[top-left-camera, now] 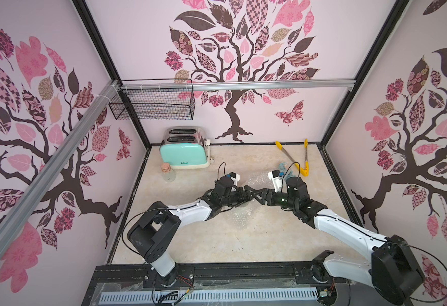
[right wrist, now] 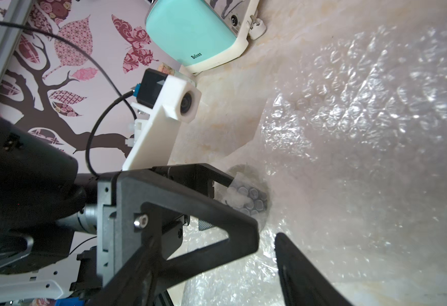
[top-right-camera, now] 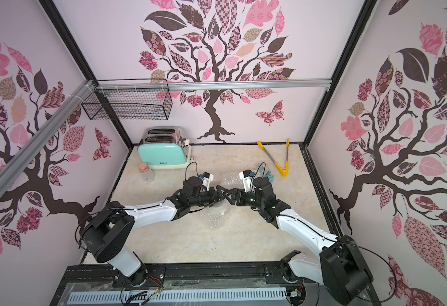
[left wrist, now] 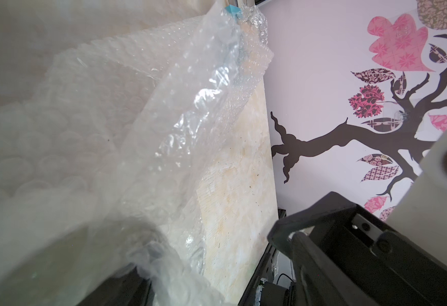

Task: Wrap mugs in bubble wrap
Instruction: Wrap the mug in bubble wrap.

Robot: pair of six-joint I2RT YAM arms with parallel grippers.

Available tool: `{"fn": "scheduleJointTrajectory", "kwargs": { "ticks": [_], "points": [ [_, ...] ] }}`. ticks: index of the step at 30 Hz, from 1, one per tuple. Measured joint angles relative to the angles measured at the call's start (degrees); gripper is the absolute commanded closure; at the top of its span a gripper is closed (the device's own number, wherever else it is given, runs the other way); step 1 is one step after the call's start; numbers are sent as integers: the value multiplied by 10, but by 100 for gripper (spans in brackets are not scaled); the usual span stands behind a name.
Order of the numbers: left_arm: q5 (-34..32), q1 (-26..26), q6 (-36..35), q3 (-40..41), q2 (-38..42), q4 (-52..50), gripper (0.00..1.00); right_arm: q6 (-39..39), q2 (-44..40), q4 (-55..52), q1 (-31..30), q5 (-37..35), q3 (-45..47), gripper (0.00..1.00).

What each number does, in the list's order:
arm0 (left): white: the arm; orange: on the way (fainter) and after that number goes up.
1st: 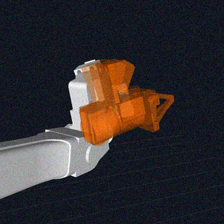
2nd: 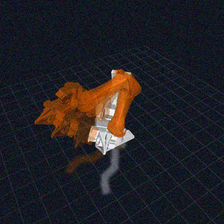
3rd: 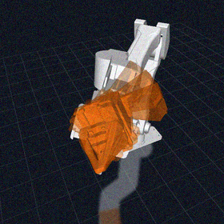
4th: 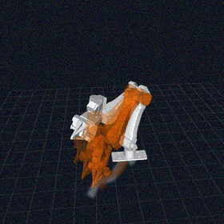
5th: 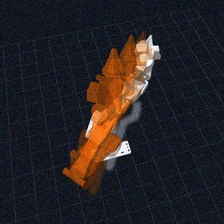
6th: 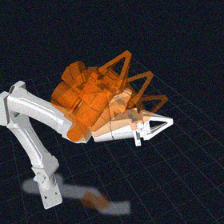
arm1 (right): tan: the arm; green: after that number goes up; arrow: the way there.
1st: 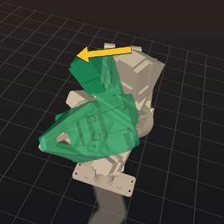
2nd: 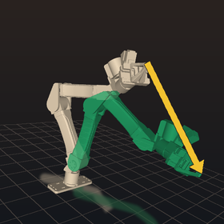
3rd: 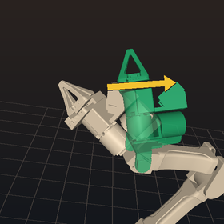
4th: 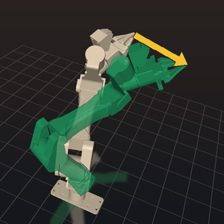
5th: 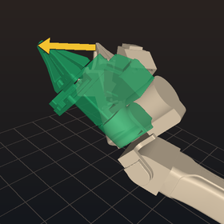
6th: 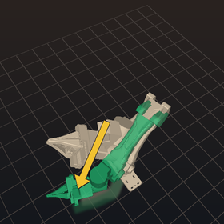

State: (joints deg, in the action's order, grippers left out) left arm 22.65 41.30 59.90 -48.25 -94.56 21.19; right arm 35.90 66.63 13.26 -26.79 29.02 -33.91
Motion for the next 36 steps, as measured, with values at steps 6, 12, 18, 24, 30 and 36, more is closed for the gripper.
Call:
{"fn": "scheduleJointTrajectory", "kwargs": {
  "ticks": [6, 12, 18, 24, 30, 36],
  "points": [
    [1, 0, 13, 0, 0, 33, 19, 27, -30, 33, 21, 28, 49, 32],
    [1, 0, 21, 0, 0, 56, 17, 32, -50, 38, 22, 36, 68, 37],
    [1, 0, 27, 0, 0, 63, 17, 29, 7, 65, 14, 56, 68, 43],
    [2, 0, 31, 0, 0, 68, 16, 12, 59, 68, -10, 51, 48, 42],
    [2, 0, 31, 0, 0, 69, 16, 11, 90, 92, -16, 45, 35, 48],
    [2, 0, 32, 2, 0, 72, 16, 1, 113, 95, -15, 22, 8, 66]
  ]
}}
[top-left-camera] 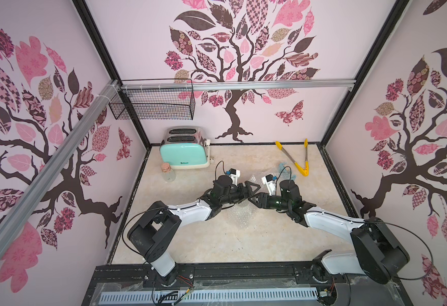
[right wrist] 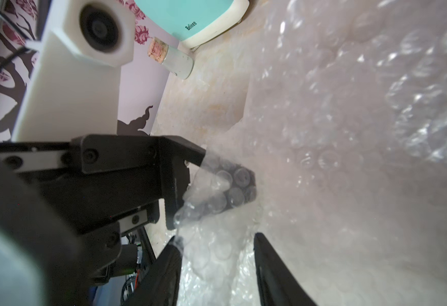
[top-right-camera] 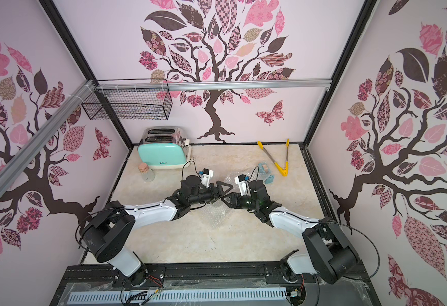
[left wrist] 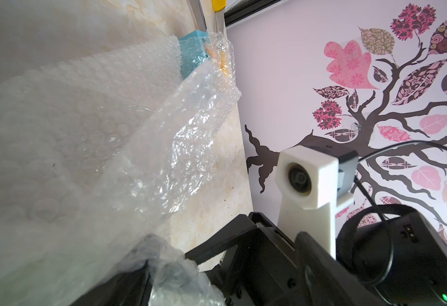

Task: Wrap mugs in bubble wrap
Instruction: Wrap the mug in bubble wrap.

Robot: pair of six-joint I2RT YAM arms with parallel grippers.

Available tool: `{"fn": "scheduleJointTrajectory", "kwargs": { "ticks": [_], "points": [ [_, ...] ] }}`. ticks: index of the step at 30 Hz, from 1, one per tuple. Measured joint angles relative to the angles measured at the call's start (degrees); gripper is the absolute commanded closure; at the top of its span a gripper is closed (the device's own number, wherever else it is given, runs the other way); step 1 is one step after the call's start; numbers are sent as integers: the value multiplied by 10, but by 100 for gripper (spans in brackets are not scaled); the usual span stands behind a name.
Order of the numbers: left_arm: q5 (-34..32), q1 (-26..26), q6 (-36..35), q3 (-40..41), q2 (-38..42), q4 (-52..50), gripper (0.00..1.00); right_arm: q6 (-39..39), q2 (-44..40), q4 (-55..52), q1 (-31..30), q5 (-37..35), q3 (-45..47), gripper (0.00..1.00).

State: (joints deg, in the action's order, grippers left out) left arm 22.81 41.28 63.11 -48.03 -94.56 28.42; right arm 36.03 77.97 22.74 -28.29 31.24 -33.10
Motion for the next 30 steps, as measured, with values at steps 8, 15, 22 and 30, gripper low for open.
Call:
{"fn": "scheduleJointTrajectory", "kwargs": {
  "ticks": [8, 15, 22, 30],
  "points": [
    [0, 1, 1, 6, 6, 2, 13, -12, 12, -15, 10, -34, -11, 100],
    [-3, 5, -10, 10, 72, -28, 2, -15, 12, -21, 17, -50, -10, 100],
    [-50, 5, -87, -23, 157, -193, 15, -13, 12, -26, 18, -59, -10, 100],
    [-132, 5, -189, -53, 127, -376, 53, -12, 12, -48, 18, -71, -10, 100]
  ]
}}
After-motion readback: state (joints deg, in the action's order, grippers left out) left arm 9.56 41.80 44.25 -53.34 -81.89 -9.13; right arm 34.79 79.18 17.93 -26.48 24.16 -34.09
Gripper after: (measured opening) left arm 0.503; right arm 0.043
